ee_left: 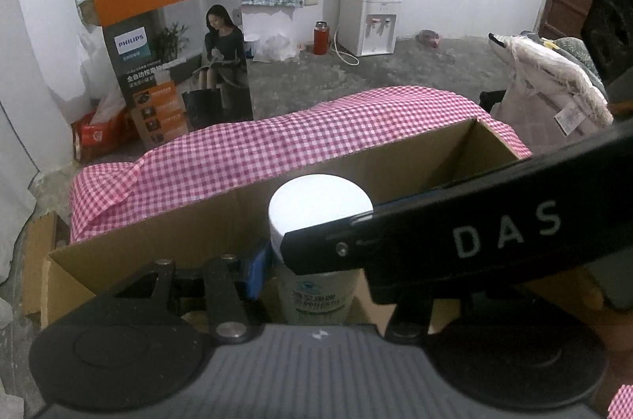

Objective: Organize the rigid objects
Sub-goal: 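Carry the white jar into the cardboard box with the right gripper, then open the right gripper to set the white jar in the box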

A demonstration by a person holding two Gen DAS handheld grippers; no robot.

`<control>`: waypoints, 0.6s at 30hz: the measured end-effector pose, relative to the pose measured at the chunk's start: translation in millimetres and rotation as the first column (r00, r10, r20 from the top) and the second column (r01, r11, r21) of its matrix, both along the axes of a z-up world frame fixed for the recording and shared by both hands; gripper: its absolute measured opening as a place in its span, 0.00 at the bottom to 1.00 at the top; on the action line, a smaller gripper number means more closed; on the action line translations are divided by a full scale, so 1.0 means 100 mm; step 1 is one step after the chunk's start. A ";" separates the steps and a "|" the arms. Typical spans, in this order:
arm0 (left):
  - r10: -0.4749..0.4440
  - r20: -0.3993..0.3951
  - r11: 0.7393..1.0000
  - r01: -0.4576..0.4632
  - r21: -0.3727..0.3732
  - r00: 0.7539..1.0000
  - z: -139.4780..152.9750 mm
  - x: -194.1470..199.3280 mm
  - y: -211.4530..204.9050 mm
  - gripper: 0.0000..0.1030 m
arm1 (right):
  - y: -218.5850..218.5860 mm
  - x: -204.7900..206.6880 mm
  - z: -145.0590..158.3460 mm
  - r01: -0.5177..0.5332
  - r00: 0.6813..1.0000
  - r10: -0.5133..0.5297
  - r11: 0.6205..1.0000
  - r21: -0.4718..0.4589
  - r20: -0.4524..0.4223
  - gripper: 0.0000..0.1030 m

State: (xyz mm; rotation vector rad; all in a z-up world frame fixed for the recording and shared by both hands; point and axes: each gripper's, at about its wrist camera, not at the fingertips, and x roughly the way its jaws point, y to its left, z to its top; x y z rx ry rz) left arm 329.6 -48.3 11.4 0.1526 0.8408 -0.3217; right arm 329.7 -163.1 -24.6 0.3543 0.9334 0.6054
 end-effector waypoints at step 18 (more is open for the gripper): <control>-0.018 0.116 0.997 0.027 -0.075 0.993 0.64 -0.72 0.21 0.82 | -0.37 -0.83 0.78 0.082 0.964 -0.084 0.996 0.020 0.250 0.79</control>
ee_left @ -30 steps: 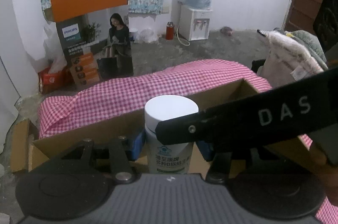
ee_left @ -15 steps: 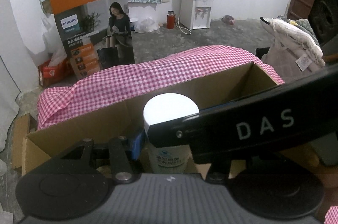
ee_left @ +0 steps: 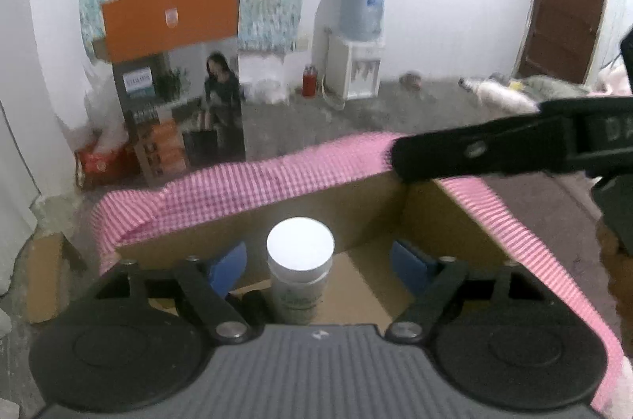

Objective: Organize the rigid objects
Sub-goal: 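Open the right gripper to set the white jar in the box, then move the right tool to the gold-lidded jar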

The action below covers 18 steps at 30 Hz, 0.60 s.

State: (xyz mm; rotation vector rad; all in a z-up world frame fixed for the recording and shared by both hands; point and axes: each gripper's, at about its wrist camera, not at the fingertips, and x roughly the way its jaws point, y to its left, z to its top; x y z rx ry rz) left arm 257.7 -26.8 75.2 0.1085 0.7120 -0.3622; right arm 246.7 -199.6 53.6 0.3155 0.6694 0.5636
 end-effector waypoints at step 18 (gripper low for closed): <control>-0.025 0.077 0.998 0.029 -0.053 0.997 -0.02 -1.76 0.26 0.90 | -0.28 -2.35 0.34 0.247 0.920 -0.115 0.912 -0.328 0.375 0.99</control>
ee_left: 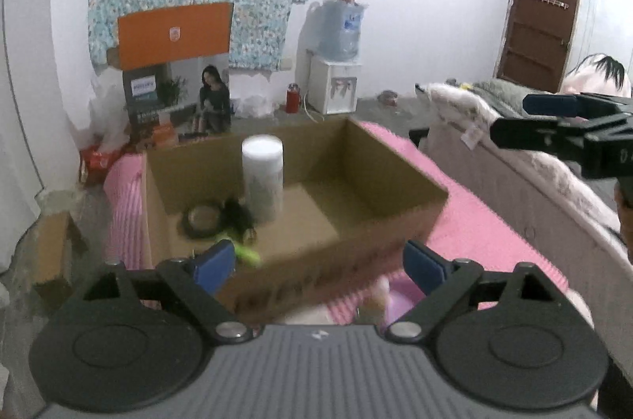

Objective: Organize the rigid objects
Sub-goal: 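Move the right tool to the gold-lidded jar, then close the right gripper on the gold-lidded jar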

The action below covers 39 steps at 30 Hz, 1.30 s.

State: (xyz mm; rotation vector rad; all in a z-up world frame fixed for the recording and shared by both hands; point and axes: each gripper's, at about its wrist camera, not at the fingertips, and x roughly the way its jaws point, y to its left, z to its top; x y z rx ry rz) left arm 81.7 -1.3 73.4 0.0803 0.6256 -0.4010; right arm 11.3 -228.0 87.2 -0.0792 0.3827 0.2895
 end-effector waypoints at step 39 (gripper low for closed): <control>0.007 -0.078 0.997 0.000 0.081 0.997 -1.28 -0.27 -0.12 0.54 | 0.95 0.26 -1.72 0.025 0.823 0.233 0.896 0.444 -0.518 0.53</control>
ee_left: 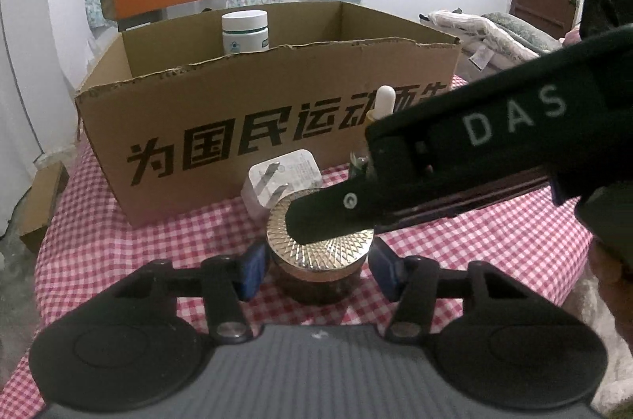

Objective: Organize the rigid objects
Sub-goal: 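Close the right gripper on the gold-lidded jar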

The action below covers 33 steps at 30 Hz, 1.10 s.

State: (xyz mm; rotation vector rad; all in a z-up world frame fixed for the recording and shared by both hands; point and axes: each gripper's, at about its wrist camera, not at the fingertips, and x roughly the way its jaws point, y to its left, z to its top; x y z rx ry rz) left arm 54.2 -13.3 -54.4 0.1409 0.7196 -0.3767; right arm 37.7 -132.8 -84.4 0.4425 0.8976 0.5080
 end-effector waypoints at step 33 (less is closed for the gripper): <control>-0.025 -0.063 1.000 0.026 0.006 0.998 -0.04 -0.13 -0.17 0.56 | -0.23 -0.16 -0.04 0.007 0.998 -0.004 0.998 0.060 -0.062 0.44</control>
